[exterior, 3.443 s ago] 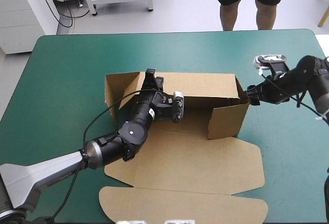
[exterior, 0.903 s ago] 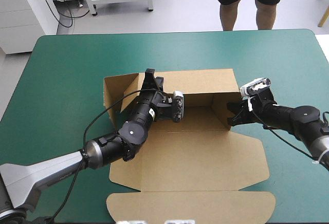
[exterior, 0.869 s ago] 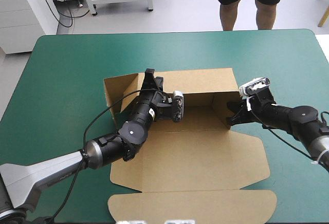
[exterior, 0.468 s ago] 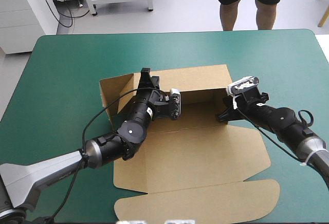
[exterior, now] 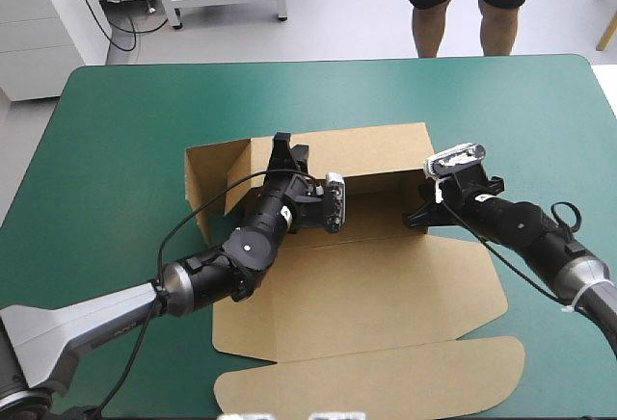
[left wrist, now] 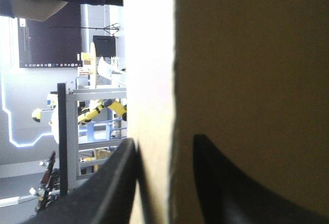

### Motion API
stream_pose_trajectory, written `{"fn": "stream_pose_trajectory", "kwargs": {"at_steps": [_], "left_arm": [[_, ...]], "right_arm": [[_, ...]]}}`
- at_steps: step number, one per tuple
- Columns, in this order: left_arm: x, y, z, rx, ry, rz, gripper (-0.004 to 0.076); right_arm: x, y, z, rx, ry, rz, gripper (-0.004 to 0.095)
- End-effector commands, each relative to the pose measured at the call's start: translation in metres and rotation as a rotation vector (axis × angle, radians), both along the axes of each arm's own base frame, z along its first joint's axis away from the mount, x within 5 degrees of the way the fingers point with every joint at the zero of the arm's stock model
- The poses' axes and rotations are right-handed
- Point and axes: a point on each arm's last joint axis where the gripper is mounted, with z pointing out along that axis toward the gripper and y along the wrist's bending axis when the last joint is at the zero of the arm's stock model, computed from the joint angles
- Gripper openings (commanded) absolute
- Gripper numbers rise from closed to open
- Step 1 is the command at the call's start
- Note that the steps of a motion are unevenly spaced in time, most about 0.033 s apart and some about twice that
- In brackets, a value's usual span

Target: Fold the box

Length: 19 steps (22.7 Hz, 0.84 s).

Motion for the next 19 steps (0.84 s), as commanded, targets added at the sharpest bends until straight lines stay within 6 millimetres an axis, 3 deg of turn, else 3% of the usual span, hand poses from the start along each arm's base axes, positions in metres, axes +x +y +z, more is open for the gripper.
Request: {"fn": "stream_pose_trajectory", "kwargs": {"at_steps": [1, 5, 9, 13, 16, 19], "left_arm": [[-0.006, -0.003, 0.015, -0.081, -0.010, -0.021, 0.0438], [-0.006, -0.004, 0.015, -0.087, -0.002, -0.038, 0.0447], [-0.019, -0.010, 0.026, -0.116, -0.008, -0.096, 0.0356], [-0.047, -0.015, 0.048, -0.174, -0.044, -0.180, 0.0353], [-0.081, -0.019, 0.072, -0.240, -0.077, -0.275, 0.0340], [-0.103, -0.011, 0.092, -0.368, -0.087, -0.253, 0.0251]], "right_arm": [[-0.008, 0.011, 0.001, 0.015, 0.071, 0.092, -0.0006], [-0.007, 0.010, 0.005, 0.010, 0.089, 0.083, -0.0006], [0.001, 0.011, 0.031, 0.023, 0.093, 0.052, -0.0006], [0.003, 0.008, 0.046, -0.009, 0.149, 0.012, -0.0006], [0.003, 0.008, 0.055, 0.007, 0.192, -0.006, -0.0006], [0.001, 0.009, 0.064, 0.019, 0.240, -0.004, -0.0006]]}}
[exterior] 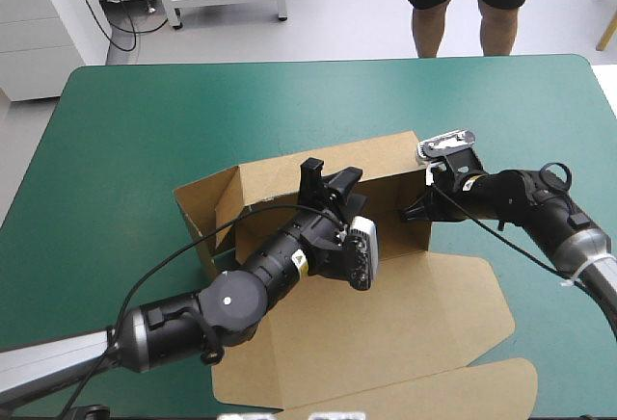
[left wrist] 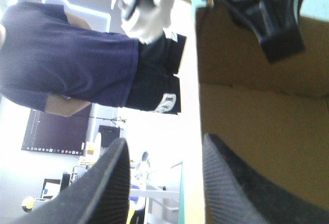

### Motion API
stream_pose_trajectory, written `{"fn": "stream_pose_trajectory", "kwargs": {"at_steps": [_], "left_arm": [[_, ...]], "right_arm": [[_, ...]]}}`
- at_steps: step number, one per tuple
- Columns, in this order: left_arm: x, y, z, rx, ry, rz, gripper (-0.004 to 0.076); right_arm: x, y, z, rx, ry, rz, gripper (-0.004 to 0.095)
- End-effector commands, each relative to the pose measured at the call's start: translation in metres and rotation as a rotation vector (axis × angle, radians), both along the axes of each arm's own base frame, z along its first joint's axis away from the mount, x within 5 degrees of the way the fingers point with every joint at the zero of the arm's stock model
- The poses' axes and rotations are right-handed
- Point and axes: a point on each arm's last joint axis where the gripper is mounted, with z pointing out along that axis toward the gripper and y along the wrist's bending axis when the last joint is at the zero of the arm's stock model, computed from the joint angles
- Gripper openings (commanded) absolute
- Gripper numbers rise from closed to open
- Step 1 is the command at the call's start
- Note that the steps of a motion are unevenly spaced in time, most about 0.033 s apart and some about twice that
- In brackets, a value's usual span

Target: Fold the box

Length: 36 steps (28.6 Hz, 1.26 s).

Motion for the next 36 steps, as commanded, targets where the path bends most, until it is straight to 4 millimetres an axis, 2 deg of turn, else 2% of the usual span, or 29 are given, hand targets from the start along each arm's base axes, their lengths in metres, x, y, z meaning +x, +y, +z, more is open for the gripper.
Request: {"fn": "stream_pose_trajectory", "kwargs": {"at_steps": [1, 2, 3, 5, 9, 12, 15, 20, 25, 31, 36], "left_arm": [[-0.017, 0.026, 0.044, -0.252, -0.019, 0.136, 0.0173], [-0.016, 0.038, 0.053, -0.301, -0.033, 0.198, 0.0100], [-0.013, 0.052, 0.062, -0.341, -0.051, 0.252, -0.0007], [-0.008, 0.065, 0.072, -0.384, -0.044, 0.275, -0.0001], [0.015, 0.087, 0.093, -0.536, 0.114, 0.325, -0.0001], [0.032, 0.103, 0.110, -0.638, 0.164, 0.329, -0.0001], [0.049, 0.122, 0.114, -0.720, 0.209, 0.380, -0.0001], [0.081, 0.165, 0.102, -0.793, 0.288, 0.595, -0.0001], [0.108, 0.209, 0.083, -0.871, 0.401, 0.794, -0.0001], [0.123, 0.247, 0.053, -0.836, 0.595, 0.979, -0.0001], [0.132, 0.266, 0.031, -0.833, 0.761, 1.060, -0.0001]], "right_arm": [[-0.004, 0.001, 0.029, 0.043, 0.002, -0.011, -0.0006], [-0.004, 0.002, 0.034, 0.046, 0.015, -0.016, -0.0006], [-0.005, 0.001, 0.041, 0.039, 0.037, -0.020, -0.0006], [-0.005, 0.000, 0.048, 0.019, 0.071, -0.030, -0.0006], [-0.004, -0.004, 0.056, -0.049, 0.139, -0.041, -0.0006], [-0.001, -0.003, 0.055, -0.067, 0.194, -0.032, -0.0006], [0.004, -0.001, 0.048, -0.087, 0.275, -0.019, -0.0006], [0.026, 0.006, 0.034, -0.089, 0.318, -0.018, -0.0006], [0.060, 0.014, 0.019, -0.093, 0.337, -0.022, -0.0006], [0.100, 0.024, 0.011, -0.080, 0.267, -0.030, -0.0006], [0.121, 0.028, 0.004, -0.076, 0.223, -0.040, -0.0006]]}}
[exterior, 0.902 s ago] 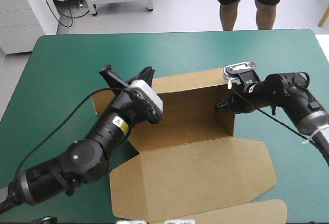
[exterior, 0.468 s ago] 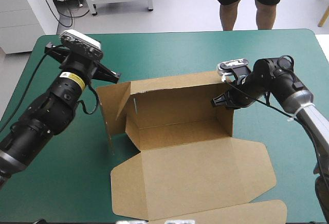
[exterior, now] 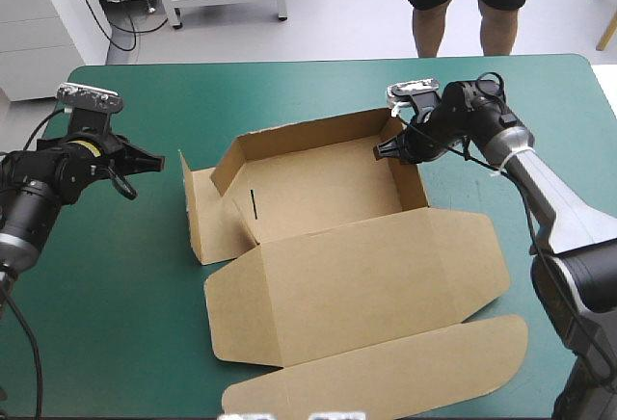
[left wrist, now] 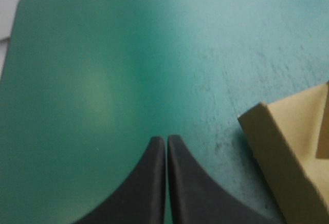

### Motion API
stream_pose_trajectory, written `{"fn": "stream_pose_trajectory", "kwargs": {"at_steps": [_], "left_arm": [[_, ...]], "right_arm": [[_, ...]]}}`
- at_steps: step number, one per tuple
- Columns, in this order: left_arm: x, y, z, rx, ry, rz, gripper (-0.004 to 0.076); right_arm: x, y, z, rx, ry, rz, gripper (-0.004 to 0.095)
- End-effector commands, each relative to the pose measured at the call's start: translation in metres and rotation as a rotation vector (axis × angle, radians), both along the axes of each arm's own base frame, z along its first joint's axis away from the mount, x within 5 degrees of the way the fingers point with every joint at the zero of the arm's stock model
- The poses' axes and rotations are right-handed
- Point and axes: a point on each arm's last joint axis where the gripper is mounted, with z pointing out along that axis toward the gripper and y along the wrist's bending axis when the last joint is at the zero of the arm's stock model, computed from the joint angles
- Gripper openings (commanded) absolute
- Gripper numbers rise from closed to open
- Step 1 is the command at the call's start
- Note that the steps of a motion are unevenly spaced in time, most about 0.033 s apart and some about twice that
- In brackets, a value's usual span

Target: Fold the box

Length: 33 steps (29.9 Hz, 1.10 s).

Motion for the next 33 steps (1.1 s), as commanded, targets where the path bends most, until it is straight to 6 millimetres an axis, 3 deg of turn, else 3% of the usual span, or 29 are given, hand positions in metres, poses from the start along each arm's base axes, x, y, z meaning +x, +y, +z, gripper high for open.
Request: {"fn": "stream_pose_trajectory", "kwargs": {"at_steps": [1, 5, 10, 14, 23, 29, 33], "left_arm": [[0.001, 0.009, 0.012, -0.063, -0.032, -0.001, -0.0001], [0.003, 0.018, 0.006, -0.113, 0.014, 0.017, -0.0001], [0.001, 0.025, -0.001, -0.139, 0.072, 0.030, -0.0001], [-0.001, 0.033, -0.002, -0.162, 0.091, 0.058, -0.0001], [-0.005, 0.049, -0.004, -0.177, 0.126, 0.113, -0.0001], [-0.004, 0.049, -0.008, -0.221, 0.154, 0.115, -0.0001], [-0.002, 0.048, -0.010, -0.237, 0.160, 0.115, -0.0001]], "right_arm": [[0.001, 0.000, 0.009, -0.013, -0.011, 0.016, -0.0006], [0.004, -0.001, 0.010, -0.026, -0.046, 0.014, 0.0032], [0.005, -0.002, 0.013, -0.039, -0.061, 0.015, 0.0290], [0.008, -0.001, 0.032, -0.028, -0.108, 0.018, 0.0458], [-0.003, -0.006, 0.108, -0.018, -0.227, 0.018, 0.0471], [-0.024, -0.011, 0.128, -0.013, -0.270, 0.023, 0.0477], [-0.032, -0.013, 0.128, -0.015, -0.260, 0.024, 0.0503]]}}
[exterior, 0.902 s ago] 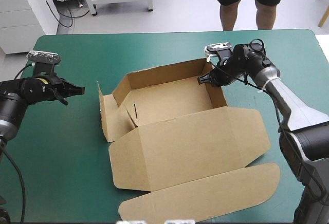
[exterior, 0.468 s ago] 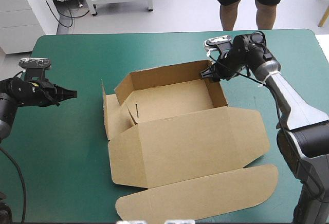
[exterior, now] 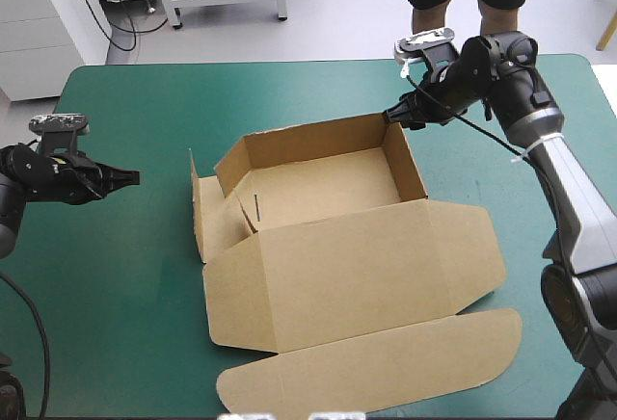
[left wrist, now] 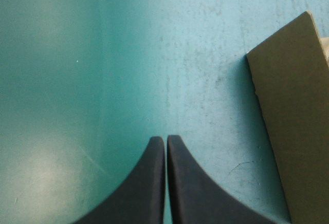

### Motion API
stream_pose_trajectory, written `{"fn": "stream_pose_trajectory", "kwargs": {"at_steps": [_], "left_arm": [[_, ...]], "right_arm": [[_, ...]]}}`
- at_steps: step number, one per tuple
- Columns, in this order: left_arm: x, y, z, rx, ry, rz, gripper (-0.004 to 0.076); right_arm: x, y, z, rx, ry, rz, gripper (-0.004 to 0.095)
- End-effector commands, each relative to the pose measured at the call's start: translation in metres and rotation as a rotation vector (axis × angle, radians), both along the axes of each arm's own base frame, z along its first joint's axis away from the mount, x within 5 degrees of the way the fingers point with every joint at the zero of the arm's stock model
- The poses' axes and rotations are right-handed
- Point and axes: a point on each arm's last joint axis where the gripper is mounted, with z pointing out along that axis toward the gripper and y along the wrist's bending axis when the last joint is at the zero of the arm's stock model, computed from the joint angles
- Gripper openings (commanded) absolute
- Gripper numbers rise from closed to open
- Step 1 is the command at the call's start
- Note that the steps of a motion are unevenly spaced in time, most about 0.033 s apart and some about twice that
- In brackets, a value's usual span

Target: Fold the box

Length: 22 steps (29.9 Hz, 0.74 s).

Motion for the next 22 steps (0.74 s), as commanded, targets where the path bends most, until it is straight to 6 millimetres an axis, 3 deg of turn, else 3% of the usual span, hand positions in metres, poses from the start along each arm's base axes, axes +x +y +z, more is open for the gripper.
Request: {"fn": "stream_pose_trajectory", "kwargs": {"at_steps": [1, 14, 22], "left_arm": [[-0.001, -0.001, 0.021, -0.012, -0.097, 0.014, -0.0001], [-0.002, -0.001, 0.020, -0.016, -0.080, 0.009, -0.0001], [-0.003, -0.002, 0.019, -0.018, -0.068, 0.006, -0.0004]], "right_arm": [[-0.017, -0.004, 0.026, 0.020, -0.089, 0.002, 0.0503], [0.024, 0.009, -0.057, -0.003, 0.124, 0.010, 0.0503], [0.038, 0.013, -0.085, -0.019, 0.175, 0.018, 0.0462]]}}
